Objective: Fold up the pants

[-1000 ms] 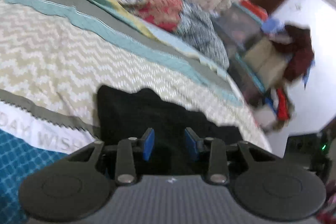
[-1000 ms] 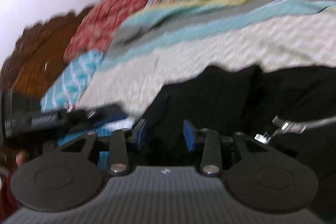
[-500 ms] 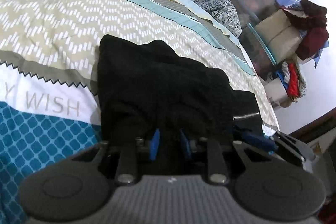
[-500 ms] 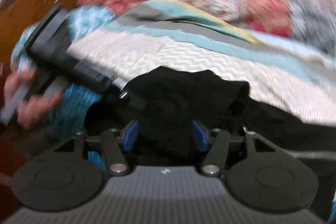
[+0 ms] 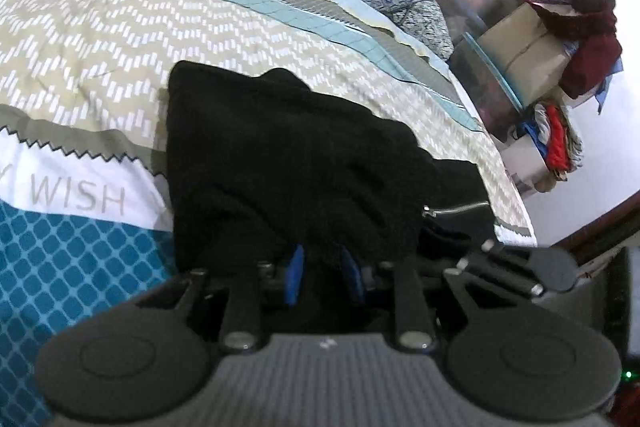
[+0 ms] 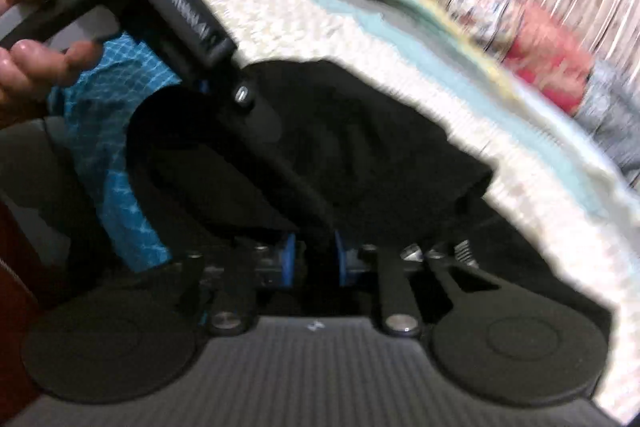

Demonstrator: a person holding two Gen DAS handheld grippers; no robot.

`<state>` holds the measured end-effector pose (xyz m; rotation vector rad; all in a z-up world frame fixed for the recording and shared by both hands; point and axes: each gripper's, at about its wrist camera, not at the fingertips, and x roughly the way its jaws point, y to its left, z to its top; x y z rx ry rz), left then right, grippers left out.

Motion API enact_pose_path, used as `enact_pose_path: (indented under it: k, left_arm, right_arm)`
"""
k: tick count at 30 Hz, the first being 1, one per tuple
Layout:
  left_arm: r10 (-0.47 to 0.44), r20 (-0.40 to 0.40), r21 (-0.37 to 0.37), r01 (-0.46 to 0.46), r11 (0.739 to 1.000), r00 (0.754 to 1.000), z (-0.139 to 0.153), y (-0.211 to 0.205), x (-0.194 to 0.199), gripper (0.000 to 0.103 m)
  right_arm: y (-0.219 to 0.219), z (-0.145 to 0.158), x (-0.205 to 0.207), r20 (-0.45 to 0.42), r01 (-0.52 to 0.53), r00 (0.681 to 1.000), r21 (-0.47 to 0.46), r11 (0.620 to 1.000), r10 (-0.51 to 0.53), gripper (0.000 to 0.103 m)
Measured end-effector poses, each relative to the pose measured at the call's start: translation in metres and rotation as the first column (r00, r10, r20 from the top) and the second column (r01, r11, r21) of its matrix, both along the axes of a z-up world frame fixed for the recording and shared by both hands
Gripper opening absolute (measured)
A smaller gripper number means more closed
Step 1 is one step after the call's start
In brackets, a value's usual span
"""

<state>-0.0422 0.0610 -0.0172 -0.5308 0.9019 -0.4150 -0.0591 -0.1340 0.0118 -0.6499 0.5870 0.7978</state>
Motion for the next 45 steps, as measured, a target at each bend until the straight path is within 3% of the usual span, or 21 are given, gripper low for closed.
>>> enact_pose_path:
  k: [2,4,6,9,11,15,20,23,25,28,31,37,43,45]
  left_arm:
    - [-0.007,0.016,-0.025,0.007,1.000,1.000,0.003,-0.003,-0.003,0.022]
    - [-0.014,0.028,-0.027,0.014,1.000,1.000,0.005,-0.005,-0.005,0.024]
    - [-0.027,0.015,0.012,0.027,1.000,1.000,0.002,-0.012,-0.004,0.024]
    - [-0.062,-0.032,0.121,0.066,0.990,0.998,-0.007,-0.029,-0.003,0.024]
    - [-0.068,-0.010,0.180,0.069,0.981,0.998,-0.005,-0.039,-0.007,0.024]
    - [-0.051,-0.017,0.255,0.054,0.966,0.999,0.002,-0.052,-0.007,0.024]
    - [-0.031,-0.012,0.302,0.033,0.953,0.999,0.007,-0.059,-0.010,0.026]
    - [-0.022,-0.014,0.300,0.025,0.954,1.000,0.007,-0.058,-0.010,0.026]
    - [-0.018,-0.017,0.298,0.023,0.954,1.000,0.007,-0.057,-0.010,0.026]
    - [-0.012,-0.019,0.308,0.018,0.951,1.000,0.008,-0.057,-0.011,0.026]
    - [-0.005,-0.018,0.317,0.011,0.948,1.000,0.009,-0.057,-0.012,0.027]
    - [0.003,-0.019,0.313,0.003,0.950,1.000,0.009,-0.055,-0.014,0.028]
    - [-0.001,-0.017,0.314,0.006,0.949,1.000,0.008,-0.056,-0.014,0.028]
    - [-0.001,-0.016,0.312,0.006,0.950,1.000,0.008,-0.056,-0.015,0.028]
  right_arm:
    - [0.001,0.010,-0.010,0.156,0.014,0.988,-0.008,1.000,-0.013,0.018]
    - [-0.002,0.013,-0.016,0.239,0.023,0.971,-0.006,1.000,-0.021,0.018]
    - [-0.005,0.003,-0.015,0.220,0.038,0.975,-0.026,0.999,-0.031,0.018]
    - [-0.007,-0.025,-0.020,0.181,0.012,0.983,-0.126,0.992,0.011,0.021]
    - [-0.009,-0.028,-0.027,0.183,0.016,0.983,-0.127,0.992,0.008,0.027]
    - [-0.017,-0.018,-0.013,0.086,0.067,0.994,-0.045,0.997,-0.062,0.040]
    - [-0.052,0.018,0.006,-0.120,0.164,0.982,0.159,0.974,-0.146,0.041]
    - [-0.075,0.038,0.018,-0.228,0.272,0.951,0.288,0.918,-0.210,0.040]
    - [-0.087,0.043,0.027,-0.307,0.361,0.916,0.359,0.861,-0.256,0.041]
    - [-0.090,0.043,0.036,-0.410,0.453,0.867,0.416,0.788,-0.283,0.040]
    - [-0.083,0.034,0.030,-0.470,0.502,0.834,0.427,0.752,-0.290,0.040]
    - [-0.065,0.022,0.024,-0.516,0.526,0.802,0.374,0.764,-0.300,0.041]
    - [-0.085,0.001,0.033,-0.608,0.600,0.726,0.333,0.727,-0.321,0.046]
    - [-0.087,-0.001,0.032,-0.623,0.612,0.715,0.337,0.716,-0.318,0.046]
